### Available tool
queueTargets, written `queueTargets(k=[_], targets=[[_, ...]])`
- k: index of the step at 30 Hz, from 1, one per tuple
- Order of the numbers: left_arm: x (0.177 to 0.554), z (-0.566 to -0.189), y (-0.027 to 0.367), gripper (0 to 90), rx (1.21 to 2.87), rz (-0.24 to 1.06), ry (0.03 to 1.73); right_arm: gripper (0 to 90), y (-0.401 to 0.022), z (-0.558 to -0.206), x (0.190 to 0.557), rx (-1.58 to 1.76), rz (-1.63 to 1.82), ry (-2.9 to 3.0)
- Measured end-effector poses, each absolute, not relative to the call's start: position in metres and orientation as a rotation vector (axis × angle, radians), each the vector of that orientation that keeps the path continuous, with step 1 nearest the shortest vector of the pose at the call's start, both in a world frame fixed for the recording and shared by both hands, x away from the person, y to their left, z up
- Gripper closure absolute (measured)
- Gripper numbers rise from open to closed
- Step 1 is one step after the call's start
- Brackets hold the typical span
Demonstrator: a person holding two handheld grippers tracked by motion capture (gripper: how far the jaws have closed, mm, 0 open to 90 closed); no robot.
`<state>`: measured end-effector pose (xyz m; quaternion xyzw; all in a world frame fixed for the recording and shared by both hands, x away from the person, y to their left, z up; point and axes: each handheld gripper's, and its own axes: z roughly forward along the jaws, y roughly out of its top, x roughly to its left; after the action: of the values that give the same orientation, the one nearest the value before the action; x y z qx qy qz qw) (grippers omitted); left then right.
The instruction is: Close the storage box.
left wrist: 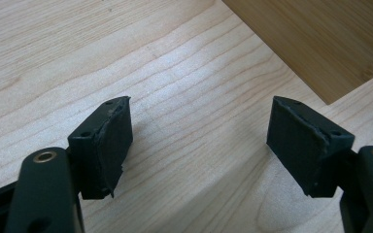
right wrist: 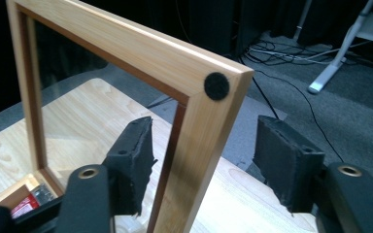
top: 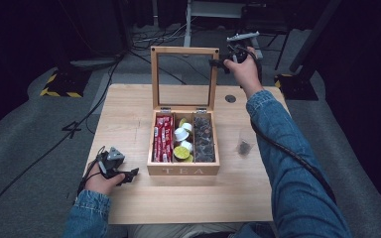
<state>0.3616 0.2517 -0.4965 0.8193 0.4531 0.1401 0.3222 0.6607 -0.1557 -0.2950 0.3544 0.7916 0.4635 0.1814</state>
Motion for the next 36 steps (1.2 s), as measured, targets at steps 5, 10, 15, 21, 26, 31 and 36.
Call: queueTargets(k=[5,10,15,21,26,31,36], targets=[[0.362,-0.499,0.250,22.5,2.164,0.398,1.157,48.1,-0.155,-0.292,0.663,1.013,1.361,2.223],[0.362,-0.500,0.250,21.9,2.161,0.407,1.157,51.7,-0.152,-0.284,0.658,0.971,1.349,2.242],[0.363,-0.500,0.249,21.3,2.156,0.411,1.160,54.4,-0.155,-0.280,0.652,0.950,1.353,2.257],[0.363,-0.501,0.247,19.7,2.147,0.422,1.166,56.1,-0.158,-0.275,0.639,0.886,1.359,2.265],[0.363,-0.502,0.247,19.4,2.144,0.425,1.165,58.7,-0.161,-0.270,0.623,0.821,1.341,2.284],[0.363,-0.502,0.248,19.3,2.138,0.424,1.158,59.1,-0.162,-0.266,0.605,0.758,1.312,2.290],[0.363,-0.503,0.248,19.2,2.131,0.428,1.155,64.4,-0.168,-0.264,0.589,0.747,1.336,2.304]])
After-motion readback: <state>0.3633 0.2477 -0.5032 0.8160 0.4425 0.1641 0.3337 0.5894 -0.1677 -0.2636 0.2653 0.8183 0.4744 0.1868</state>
